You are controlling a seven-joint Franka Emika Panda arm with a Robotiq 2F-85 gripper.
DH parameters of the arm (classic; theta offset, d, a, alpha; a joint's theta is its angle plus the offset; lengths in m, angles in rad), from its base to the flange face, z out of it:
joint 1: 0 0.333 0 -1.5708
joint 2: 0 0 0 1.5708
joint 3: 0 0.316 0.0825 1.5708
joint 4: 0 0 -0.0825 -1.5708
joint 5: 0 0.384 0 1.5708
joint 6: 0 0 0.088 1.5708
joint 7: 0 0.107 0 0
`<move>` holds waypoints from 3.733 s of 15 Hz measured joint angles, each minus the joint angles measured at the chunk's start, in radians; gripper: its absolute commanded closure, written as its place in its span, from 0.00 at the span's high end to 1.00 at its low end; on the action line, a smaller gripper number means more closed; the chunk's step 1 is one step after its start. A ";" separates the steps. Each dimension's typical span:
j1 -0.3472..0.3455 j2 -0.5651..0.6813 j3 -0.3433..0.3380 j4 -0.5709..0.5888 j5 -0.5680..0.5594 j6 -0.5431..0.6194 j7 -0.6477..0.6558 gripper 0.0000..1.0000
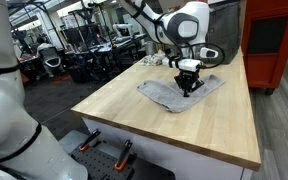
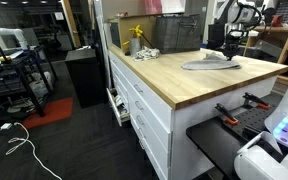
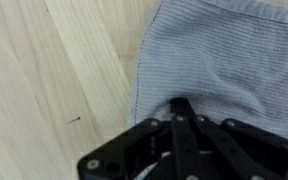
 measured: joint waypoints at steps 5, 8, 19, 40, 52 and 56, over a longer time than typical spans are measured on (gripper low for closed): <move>0.004 -0.069 -0.013 -0.029 -0.011 0.011 -0.036 0.01; 0.006 -0.060 -0.013 -0.030 -0.011 0.011 -0.036 0.01; -0.014 -0.108 -0.017 -0.011 0.098 -0.015 -0.074 0.78; 0.255 -0.554 0.031 -0.263 0.180 -0.084 0.043 1.00; 0.290 -0.435 0.089 -0.204 0.152 -0.079 0.369 0.58; 0.300 -0.325 0.095 -0.142 0.139 -0.078 0.528 0.27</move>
